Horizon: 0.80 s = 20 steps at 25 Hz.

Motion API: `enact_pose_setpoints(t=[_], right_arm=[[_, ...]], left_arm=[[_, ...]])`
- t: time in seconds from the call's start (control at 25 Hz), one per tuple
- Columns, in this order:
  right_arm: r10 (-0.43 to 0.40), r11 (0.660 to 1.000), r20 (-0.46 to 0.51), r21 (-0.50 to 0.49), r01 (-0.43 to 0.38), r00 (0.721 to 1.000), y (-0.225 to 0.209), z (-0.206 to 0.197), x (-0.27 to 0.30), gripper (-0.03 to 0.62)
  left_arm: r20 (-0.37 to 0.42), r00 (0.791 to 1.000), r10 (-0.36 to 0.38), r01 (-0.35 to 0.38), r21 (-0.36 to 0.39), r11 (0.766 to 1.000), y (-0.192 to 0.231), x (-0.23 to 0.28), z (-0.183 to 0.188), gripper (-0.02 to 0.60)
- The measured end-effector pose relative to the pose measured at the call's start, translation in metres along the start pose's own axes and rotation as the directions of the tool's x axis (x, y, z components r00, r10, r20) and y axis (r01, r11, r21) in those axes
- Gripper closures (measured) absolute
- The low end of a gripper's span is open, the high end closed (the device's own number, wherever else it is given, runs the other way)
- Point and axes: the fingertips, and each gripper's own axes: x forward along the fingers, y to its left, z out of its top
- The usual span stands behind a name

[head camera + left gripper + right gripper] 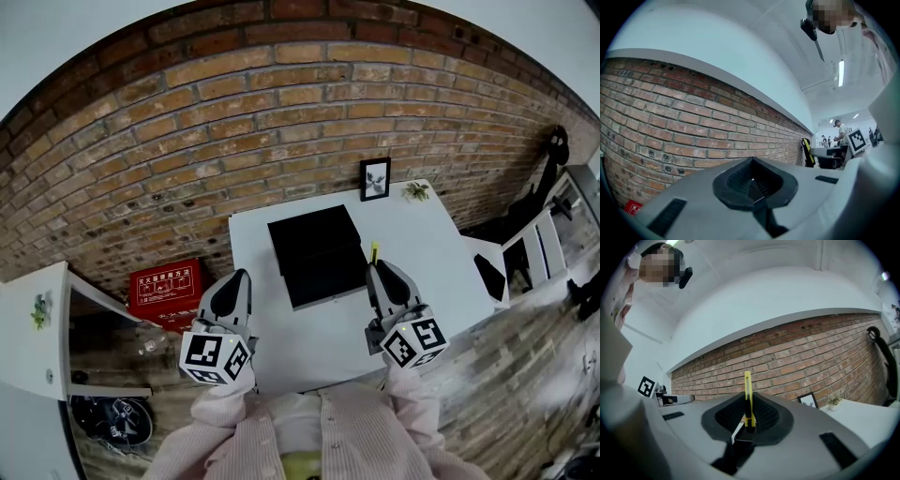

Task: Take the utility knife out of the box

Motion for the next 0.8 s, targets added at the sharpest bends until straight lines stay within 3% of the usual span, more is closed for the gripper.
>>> enact_pose_setpoints(t=[0.8], right_arm=[[-0.012, 1.000, -0.023, -0.008, 0.012, 1.000, -0.005, -0.008, -0.002, 0.542]], left_arm=[[-0.043, 0.999, 0.009, -0.009, -0.006, 1.000, -0.002, 0.002, -0.014, 0.589]])
